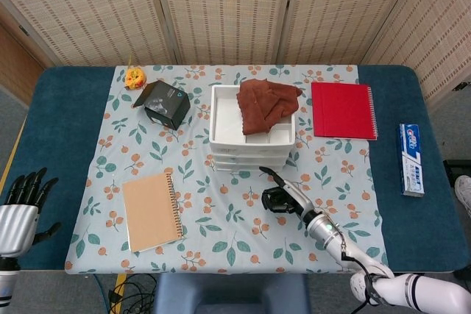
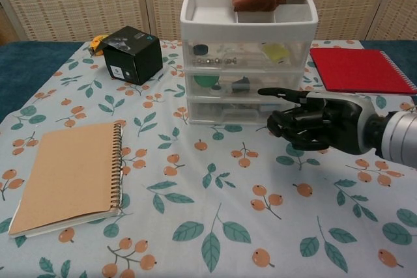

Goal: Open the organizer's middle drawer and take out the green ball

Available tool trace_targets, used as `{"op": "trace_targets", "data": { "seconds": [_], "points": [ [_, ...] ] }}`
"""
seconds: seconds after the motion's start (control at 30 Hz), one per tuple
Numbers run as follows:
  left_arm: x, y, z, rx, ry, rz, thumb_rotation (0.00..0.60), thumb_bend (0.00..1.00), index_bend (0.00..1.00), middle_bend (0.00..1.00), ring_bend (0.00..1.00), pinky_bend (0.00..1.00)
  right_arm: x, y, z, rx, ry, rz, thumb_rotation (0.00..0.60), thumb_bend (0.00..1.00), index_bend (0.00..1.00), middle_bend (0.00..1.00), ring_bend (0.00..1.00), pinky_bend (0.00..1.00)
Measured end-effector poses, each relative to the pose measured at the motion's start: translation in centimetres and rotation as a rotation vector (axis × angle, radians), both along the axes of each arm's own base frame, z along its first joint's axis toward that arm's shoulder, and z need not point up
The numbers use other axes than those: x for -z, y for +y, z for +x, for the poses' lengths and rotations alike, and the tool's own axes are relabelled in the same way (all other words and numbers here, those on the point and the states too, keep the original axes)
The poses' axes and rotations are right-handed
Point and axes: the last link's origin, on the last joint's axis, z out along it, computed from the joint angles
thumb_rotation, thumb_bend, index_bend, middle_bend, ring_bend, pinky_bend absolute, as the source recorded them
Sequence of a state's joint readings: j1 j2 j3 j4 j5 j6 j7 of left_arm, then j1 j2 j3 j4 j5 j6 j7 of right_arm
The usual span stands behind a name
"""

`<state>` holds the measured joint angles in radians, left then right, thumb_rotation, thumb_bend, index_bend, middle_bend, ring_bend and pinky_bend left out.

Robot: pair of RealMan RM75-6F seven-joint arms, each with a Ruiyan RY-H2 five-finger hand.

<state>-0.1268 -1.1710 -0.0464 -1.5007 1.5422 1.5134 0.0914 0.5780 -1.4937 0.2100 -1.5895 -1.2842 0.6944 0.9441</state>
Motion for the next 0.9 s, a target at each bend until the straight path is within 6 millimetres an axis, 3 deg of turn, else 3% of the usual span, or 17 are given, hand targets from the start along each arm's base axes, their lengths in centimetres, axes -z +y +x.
{"op": "trace_targets", "data": {
  "seconds": [0.37,0.9],
  "points": [
    [0.0,0.2,-0.1,0.0,0.001,-0.001,0.6,0.13,0.14,0.04,0.04,0.06,1.6,-2.0,1.4,0.008,-0.026,0.022,0.6,0.62,0.0,0.68,0.85,1.0],
    [-0.1,0.4,-0.4,-0.011,0.006,0.004,0.6,0.13,0.14,0.04,0.04,0.06,3.3,-3.2,2.6,-0.004,-0.008,0.05,0.6,0.62,0.0,0.68,0.85,1.0]
  ]
}}
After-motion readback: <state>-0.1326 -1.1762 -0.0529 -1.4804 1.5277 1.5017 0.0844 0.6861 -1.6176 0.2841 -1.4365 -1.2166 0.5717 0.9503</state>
